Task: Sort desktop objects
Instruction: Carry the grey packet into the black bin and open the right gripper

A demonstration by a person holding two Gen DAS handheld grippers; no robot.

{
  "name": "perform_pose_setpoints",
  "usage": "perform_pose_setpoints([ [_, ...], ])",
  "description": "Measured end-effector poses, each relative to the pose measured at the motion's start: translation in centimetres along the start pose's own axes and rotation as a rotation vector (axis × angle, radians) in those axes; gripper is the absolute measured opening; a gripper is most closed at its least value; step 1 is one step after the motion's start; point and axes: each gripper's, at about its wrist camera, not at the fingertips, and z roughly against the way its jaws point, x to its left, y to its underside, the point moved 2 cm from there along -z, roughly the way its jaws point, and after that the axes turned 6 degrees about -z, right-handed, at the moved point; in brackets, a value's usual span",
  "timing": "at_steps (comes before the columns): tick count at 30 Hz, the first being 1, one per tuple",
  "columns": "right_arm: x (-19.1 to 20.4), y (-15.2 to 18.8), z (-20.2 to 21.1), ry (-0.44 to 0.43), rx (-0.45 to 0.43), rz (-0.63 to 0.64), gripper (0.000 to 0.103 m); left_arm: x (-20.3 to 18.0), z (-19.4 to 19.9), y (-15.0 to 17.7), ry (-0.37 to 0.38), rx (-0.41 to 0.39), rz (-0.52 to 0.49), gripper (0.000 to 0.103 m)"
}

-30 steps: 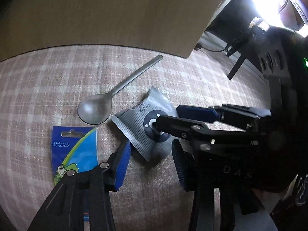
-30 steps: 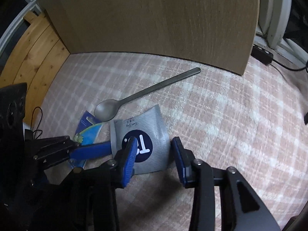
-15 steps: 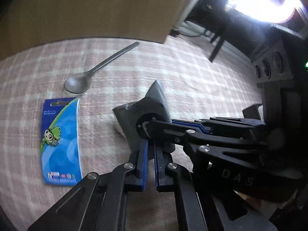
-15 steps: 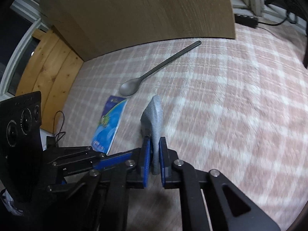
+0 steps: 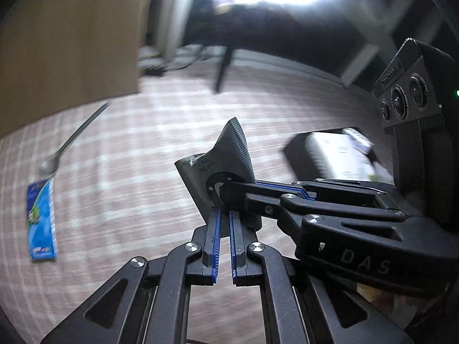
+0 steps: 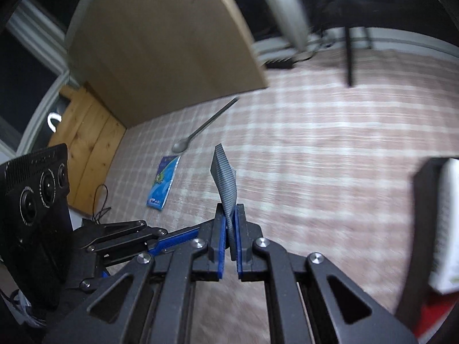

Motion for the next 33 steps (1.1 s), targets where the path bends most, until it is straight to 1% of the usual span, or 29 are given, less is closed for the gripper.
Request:
perform_pose_setpoints([
  [4, -3.6, 0.6, 6.7, 0.031, -0.071, -0.04, 0.006, -5.5, 0.1, -1.5, 0.038, -0.017, -0.086, 0.004],
  [10, -8.2, 1.5, 13.9, 0.09, -0.165, -0.101, 0.006, -13.4, -0.2, -3.3, 0.091, -0.031, -0.207, 0.004],
  [15, -11.6, 2.3, 18.5, 0.137, -0.219, -0.144, 0.006, -19.5, -0.9, -4.4, 0.137, -0.036, -0.289, 0.004],
  [19, -14.2, 3.0, 21.4, 0.187, -0.248, -0.177, 0.006, -23.5, -2.1, -5.0, 0.174, -0.024, -0.331, 0.004],
  [24, -17.2, 3.8, 24.1, 0.253, -0.268, -0.211, 0.006, -27.2, -3.7, -5.5, 0.199, -0.01, -0.366, 0.004],
  [26, -18.1, 4.0, 24.9, 0.303, -0.266, -0.215, 0.011, -28.4, -4.4, -5.6, 0.191, -0.003, -0.385, 0.007],
  [27, -18.5, 4.0, 25.2, 0.34, -0.266, -0.217, 0.016, -28.8, -4.8, -5.6, 0.18, 0.002, -0.389, 0.012],
  [28, -18.8, 4.0, 25.6, 0.364, -0.267, -0.218, 0.026, -29.0, -5.2, -5.7, 0.167, 0.012, -0.388, 0.02],
  [29, -19.2, 4.2, 25.9, 0.37, -0.273, -0.219, 0.03, -29.0, -5.4, -5.7, 0.169, 0.017, -0.388, 0.023],
  [31, -19.9, 4.4, 26.5, 0.38, -0.284, -0.229, 0.041, -29.0, -5.6, -5.6, 0.164, 0.022, -0.384, 0.029],
  [33, -20.4, 4.6, 26.8, 0.385, -0.286, -0.232, 0.045, -28.7, -5.6, -5.4, 0.154, 0.026, -0.383, 0.031],
])
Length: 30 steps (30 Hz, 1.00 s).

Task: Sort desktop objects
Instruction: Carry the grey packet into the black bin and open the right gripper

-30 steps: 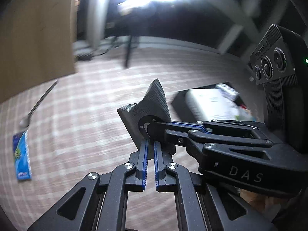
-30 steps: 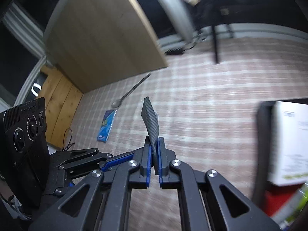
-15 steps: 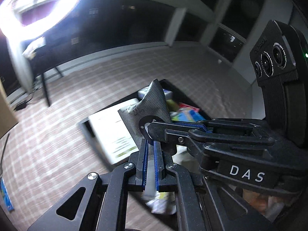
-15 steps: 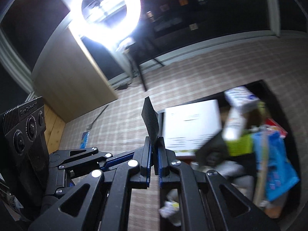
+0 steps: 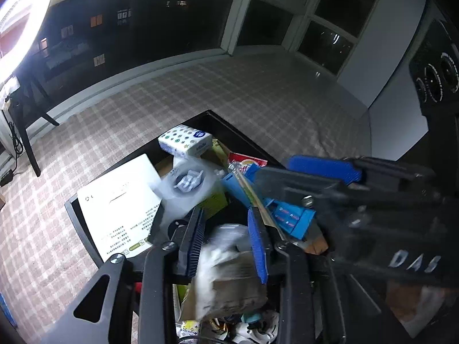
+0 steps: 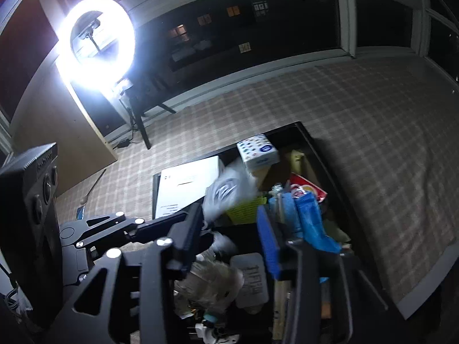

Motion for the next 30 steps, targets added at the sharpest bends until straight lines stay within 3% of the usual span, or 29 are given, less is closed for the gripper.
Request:
perform_pose_setpoints([
  [8, 0.0, 0.7, 0.1, 0.025, 0.003, 0.02, 0.047, 1.4, 1.3, 1.2, -0.064, 0.007, 0.031, 0.036],
  [10, 0.4, 1.1, 0.3, 0.034, -0.003, 0.035, 0.05, 1.8, 2.0, 1.7, -0.101, 0.003, 0.034, 0.044],
  [15, 2.0, 2.5, 1.0, 0.036, -0.02, 0.068, 0.053, 2.8, 4.3, 3.2, -0.16, -0.022, 0.047, 0.049],
  [30, 10.1, 3.7, 0.2, -0.06, 0.012, 0.186, 0.054, 7.0, 11.2, 7.0, -0.273, -0.092, 0.085, 0.049],
])
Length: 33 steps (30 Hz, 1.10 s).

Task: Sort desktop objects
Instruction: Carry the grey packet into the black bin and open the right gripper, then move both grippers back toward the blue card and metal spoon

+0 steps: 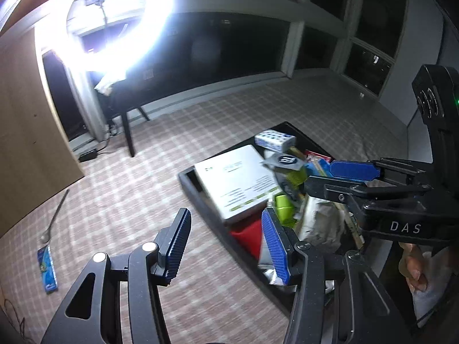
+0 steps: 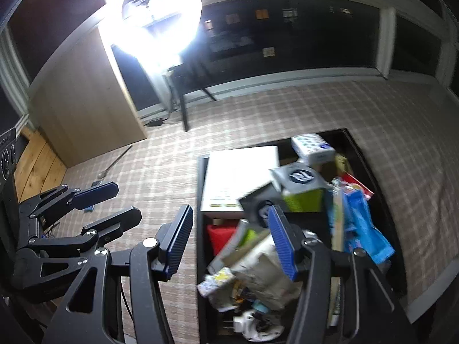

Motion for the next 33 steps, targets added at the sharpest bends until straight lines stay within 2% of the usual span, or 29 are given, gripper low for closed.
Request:
perform_pose_setpoints([
  [5, 3.8, -1.0, -2.2, -0.032, 0.026, 0.074, 0.056, 3.4, 0.4, 1.6, -0.057, 0.012, 0.056, 0.051],
  [13, 11.4, -2.9, -7.4, -0.1, 0.08, 0.219, 0.056, 13.1, 0.3, 6.5, -0.205, 0.084, 0.212, 0.051],
  [22, 22.5, -4.7, -15.1, -0.182, 0.162, 0.547, 0.056, 24.7, -0.2, 14.3, -0.383, 0.208, 0.431, 0.053],
  [30, 31.6, -4.0, -24.4, -0.194, 0.275, 0.935, 0.056, 29.7, -1.8, 18.8, -0.398, 0.297, 0.55, 0.054],
  [33, 34.0, -3.9, -27.5, -0.209, 0.315, 1.012, 0.056, 30.7, -2.7, 19.3, -0.394, 0.308, 0.573, 0.054],
])
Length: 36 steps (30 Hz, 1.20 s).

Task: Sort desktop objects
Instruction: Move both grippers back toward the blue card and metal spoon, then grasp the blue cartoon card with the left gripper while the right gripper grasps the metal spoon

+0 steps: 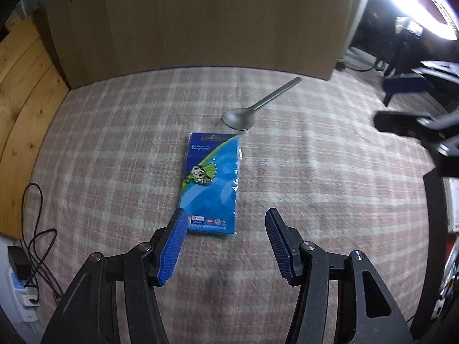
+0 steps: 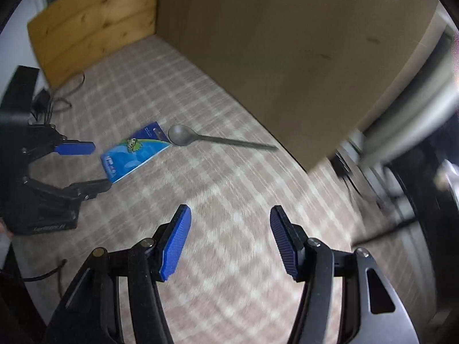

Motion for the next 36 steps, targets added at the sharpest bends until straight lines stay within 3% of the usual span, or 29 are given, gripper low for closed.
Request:
perform_pose_setpoints([
  [10, 2.6, -4.9, -7.7, -0.05, 0.071, 0.27, 0.057, 0.4, -4.3, -1.0, -0.004, 0.059, 0.004, 0.054],
  [19, 3.2, -7.0, -11.7, -0.074, 0.127, 0.391, 0.059, 0.9, -5.0, -2.1, 0.005, 0.049, -0.009, 0.055],
  [23, 2.9, -8.0, -12.3, -0.107, 0.145, 0.39, 0.069, 1.2, -5.7, -3.1, 0.006, 0.056, -0.024, 0.055],
  [28, 1.3, -8.2, -12.8, -0.167, 0.216, 0.268, 0.069, 2.1, -7.1, -5.6, 0.001, 0.055, -0.015, 0.06],
  [36, 1.5, -5.7, -12.1, -0.154, 0.317, 0.247, 0.067, 3.2, -7.4, -6.4, -0.006, 0.054, -0.011, 0.062],
])
